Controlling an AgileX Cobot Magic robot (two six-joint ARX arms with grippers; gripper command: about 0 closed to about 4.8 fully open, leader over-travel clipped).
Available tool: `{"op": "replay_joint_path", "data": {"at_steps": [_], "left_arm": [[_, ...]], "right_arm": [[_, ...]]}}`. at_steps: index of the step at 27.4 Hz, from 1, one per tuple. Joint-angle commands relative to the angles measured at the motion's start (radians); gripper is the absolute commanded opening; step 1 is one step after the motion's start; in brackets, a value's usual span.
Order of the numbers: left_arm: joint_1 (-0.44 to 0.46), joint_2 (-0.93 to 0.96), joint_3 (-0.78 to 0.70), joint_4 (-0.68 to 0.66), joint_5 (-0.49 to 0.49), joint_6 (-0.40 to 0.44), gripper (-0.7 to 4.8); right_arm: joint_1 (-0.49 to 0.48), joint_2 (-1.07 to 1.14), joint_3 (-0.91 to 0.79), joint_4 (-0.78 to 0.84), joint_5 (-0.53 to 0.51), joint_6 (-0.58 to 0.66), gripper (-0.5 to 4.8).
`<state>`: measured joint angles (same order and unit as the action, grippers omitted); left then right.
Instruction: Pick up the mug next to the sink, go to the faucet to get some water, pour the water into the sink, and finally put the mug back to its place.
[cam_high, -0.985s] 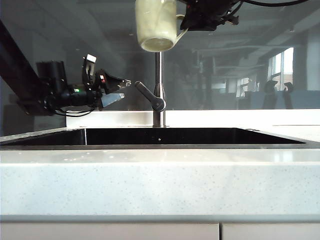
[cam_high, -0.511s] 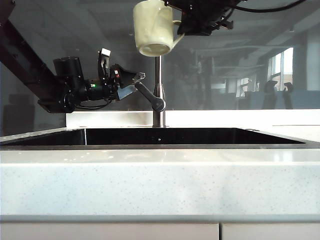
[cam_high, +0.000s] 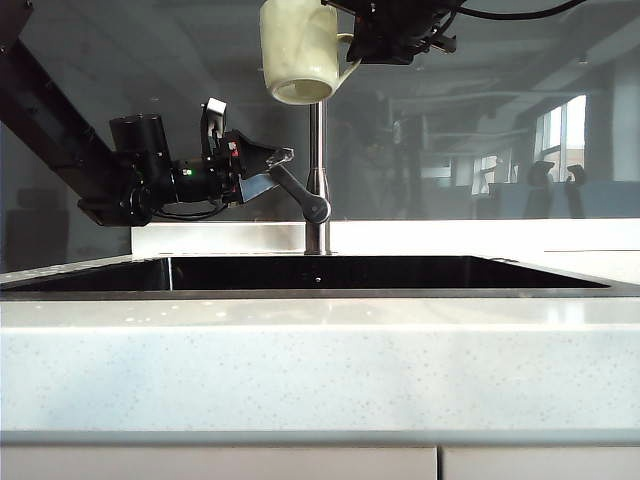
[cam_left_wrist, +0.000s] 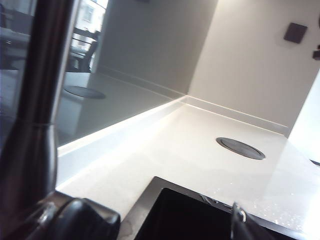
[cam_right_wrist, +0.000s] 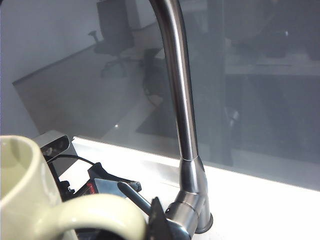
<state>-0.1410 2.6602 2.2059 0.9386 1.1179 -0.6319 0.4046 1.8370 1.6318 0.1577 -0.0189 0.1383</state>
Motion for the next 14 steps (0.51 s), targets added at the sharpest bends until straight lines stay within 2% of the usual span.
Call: {"op": "replay_joint_path", "data": {"at_steps": [1,7,14], "left_arm": [[0.001,-0.004,0.002,0.057,0.030,-0.052,4.79],[0.001,-0.004,0.002,0.146,0.051,-0.150,4.79],[0.001,-0.004,0.002,0.203,0.140,-0.263,4.79]], "right_arm": [[0.001,-0.015,0.015,0.068,-0.002,0.015,-0.06],[0.001,-0.015,0.019,0.102,-0.002,0.015,-0.06],[0.001,-0.015,0.025,0.102,-0.002,0.015,-0.06]]}}
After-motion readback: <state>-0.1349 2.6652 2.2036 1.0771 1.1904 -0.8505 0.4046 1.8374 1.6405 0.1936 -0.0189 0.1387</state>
